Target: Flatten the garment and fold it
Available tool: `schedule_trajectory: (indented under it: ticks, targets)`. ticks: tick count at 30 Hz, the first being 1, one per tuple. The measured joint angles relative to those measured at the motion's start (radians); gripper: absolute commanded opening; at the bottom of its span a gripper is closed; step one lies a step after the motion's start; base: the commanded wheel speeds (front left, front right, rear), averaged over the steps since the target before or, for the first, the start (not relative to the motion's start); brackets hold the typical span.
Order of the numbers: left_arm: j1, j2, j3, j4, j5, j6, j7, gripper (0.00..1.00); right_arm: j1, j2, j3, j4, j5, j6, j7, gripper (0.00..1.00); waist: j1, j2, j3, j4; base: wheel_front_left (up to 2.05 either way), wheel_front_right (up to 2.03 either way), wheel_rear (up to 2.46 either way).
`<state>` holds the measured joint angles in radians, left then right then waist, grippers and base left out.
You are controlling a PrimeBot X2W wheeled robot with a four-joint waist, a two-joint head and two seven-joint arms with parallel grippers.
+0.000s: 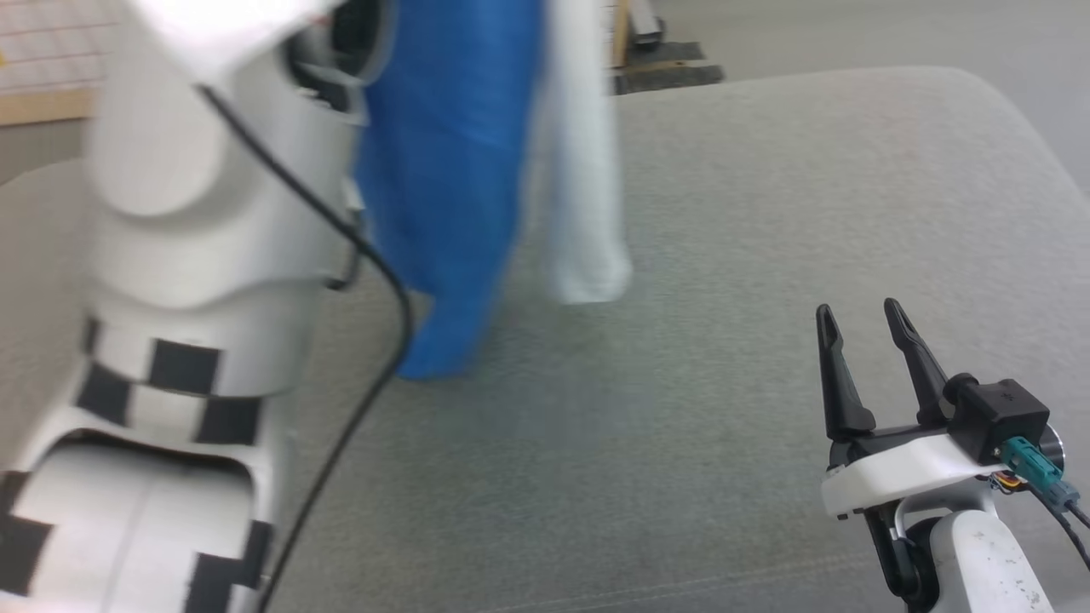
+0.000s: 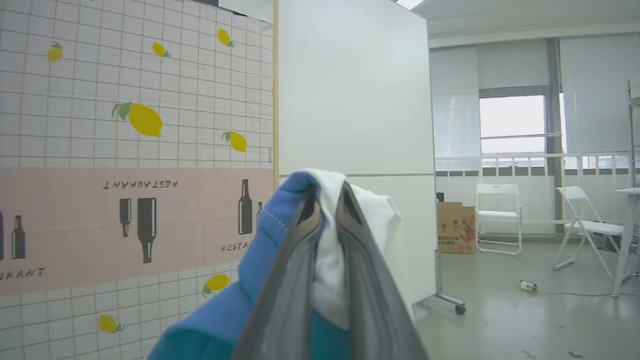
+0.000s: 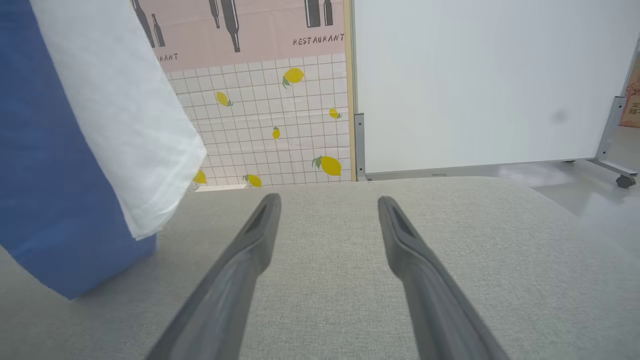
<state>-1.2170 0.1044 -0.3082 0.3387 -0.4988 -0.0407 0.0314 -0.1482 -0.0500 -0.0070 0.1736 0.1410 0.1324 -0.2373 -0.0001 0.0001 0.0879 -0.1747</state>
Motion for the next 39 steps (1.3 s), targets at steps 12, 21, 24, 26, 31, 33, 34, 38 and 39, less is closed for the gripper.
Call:
schedule_trajectory:
  ticks: [12,21,24,26,31,33,34,38,39]
  targets:
    - [0.320,-0.051,-0.227,0.291,-0.061,0.002,0.105,0.00,0.000,0.000,0.020,-0.009,0.008,0.000,0.008,1.00,0.0000,0.0000,0.044,-0.083,0.00,0.00,0.00]
    - [0.513,-0.053,-0.340,0.511,-0.106,0.013,0.316,0.85,0.000,-0.001,0.009,-0.011,0.008,0.000,0.011,1.00,0.0001,0.0000,0.066,-0.095,0.00,0.00,0.00]
    - [0.516,-0.054,-0.327,0.493,-0.112,0.032,0.254,1.00,0.000,-0.001,0.009,-0.015,0.008,0.000,0.017,1.00,0.0001,0.0000,0.064,-0.079,0.00,0.00,0.00]
    - [0.516,-0.055,-0.302,0.463,-0.116,0.047,0.170,1.00,0.000,-0.001,0.009,-0.017,0.007,0.000,0.018,1.00,0.0001,0.0000,0.063,-0.066,0.00,0.00,0.00]
    - [0.524,-0.039,-0.238,0.339,-0.116,0.057,-0.125,1.00,0.005,0.000,0.000,-0.030,-0.007,0.000,0.028,1.00,0.0001,0.0000,0.056,-0.026,0.00,0.00,0.00]
    - [0.540,-0.020,-0.209,0.292,-0.107,0.073,-0.222,1.00,0.007,-0.001,-0.006,-0.036,-0.014,0.000,0.036,1.00,0.0001,0.0000,0.052,-0.009,0.00,0.00,0.00]
    - [0.554,-0.006,-0.191,0.266,-0.105,0.081,-0.253,1.00,0.009,-0.001,-0.009,-0.040,-0.017,0.000,0.040,1.00,0.0001,0.0000,0.050,0.001,0.00,0.00,0.00]
    - [0.644,0.060,-0.119,0.143,-0.074,0.104,-0.285,1.00,0.016,0.000,-0.015,-0.061,-0.019,0.000,0.054,1.00,0.0001,0.0000,0.041,0.037,0.00,0.00,0.00]
    - [0.670,0.072,-0.099,0.106,-0.061,0.107,-0.285,1.00,0.019,0.000,-0.016,-0.064,-0.019,0.000,0.057,1.00,0.0001,0.0000,0.040,0.044,0.00,0.00,0.00]
